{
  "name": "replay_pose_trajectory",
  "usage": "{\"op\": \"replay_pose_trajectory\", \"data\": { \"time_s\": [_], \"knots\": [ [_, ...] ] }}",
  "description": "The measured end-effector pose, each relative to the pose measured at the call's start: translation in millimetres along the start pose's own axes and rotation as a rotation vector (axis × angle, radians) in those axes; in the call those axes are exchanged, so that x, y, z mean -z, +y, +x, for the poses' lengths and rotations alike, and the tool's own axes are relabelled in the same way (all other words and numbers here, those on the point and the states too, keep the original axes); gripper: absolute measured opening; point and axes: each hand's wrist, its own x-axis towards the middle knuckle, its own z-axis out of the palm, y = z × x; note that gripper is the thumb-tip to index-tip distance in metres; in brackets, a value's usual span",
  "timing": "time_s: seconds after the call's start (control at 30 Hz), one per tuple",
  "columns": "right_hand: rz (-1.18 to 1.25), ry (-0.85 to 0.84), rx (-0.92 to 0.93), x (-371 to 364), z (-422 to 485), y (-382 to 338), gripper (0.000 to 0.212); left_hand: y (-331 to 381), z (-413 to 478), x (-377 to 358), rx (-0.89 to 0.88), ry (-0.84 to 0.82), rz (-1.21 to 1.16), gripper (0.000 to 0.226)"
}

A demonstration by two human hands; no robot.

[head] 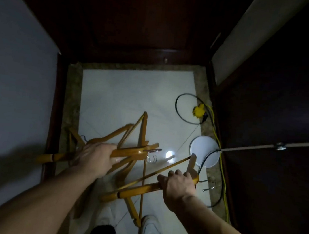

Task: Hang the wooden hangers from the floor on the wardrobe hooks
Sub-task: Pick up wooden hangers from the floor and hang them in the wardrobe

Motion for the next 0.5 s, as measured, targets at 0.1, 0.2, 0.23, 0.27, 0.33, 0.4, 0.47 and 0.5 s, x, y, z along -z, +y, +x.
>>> {"op": "replay_pose_trajectory", "data": {
  "time_s": [0.1,0.2,0.23,0.27,0.33,0.4,0.47,0.5],
  "knots": [
    [-0.044,0.114,-0.011,52,-27,14,0.038,22,-19,46,0.011,0.032,-0.044,0.026],
    [-0.068,0.211,0.007,109,-61,20,0.035,47,-42,92,0.066,0.104,-0.148,0.011],
    [-0.071,0.25,0.016,128,-73,22,0.034,57,-48,109,0.053,0.131,-0.208,0.011],
    [-0.084,0.282,0.031,150,-88,22,0.034,68,-56,125,0.032,0.153,-0.295,0.014],
    [-0.117,0.37,0.058,189,-118,23,0.036,91,-71,157,0.021,0.152,-0.41,0.012],
    [-0.155,0.368,0.058,224,-145,25,0.039,108,-87,191,0.001,0.149,-0.412,0.019],
    [-0.258,0.425,0.052,265,-176,28,0.042,124,-102,226,-0.025,0.215,-0.374,0.028],
    [-0.284,0.517,0.063,287,-199,25,0.042,133,-117,248,-0.054,0.266,-0.305,0.028]
  ]
}}
